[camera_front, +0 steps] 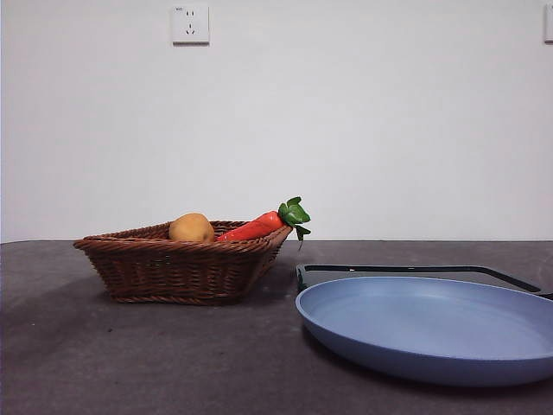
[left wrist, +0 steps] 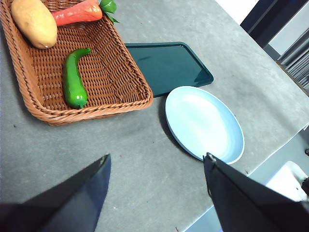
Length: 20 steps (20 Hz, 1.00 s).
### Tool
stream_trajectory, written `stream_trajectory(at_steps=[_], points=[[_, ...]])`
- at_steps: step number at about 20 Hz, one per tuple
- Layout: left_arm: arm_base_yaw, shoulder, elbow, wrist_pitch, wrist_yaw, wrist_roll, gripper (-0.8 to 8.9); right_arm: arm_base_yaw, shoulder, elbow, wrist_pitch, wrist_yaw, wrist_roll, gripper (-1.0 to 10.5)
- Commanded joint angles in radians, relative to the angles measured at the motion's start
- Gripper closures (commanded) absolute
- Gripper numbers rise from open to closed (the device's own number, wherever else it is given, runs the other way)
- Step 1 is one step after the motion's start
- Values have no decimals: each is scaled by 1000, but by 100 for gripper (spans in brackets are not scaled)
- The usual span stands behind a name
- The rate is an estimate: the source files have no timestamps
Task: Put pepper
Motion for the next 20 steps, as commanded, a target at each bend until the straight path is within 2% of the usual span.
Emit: stream_trajectory(at_steps=[1, 12, 20], points=[[1, 3, 14, 6, 7, 14, 477, 2, 80, 15, 41, 0, 3, 623], [1, 3, 14, 11, 31, 15, 477, 6, 550, 15, 246, 9, 2, 630], [1, 3, 14, 11, 29, 15, 477, 23, 767, 15, 335, 66, -12, 651]])
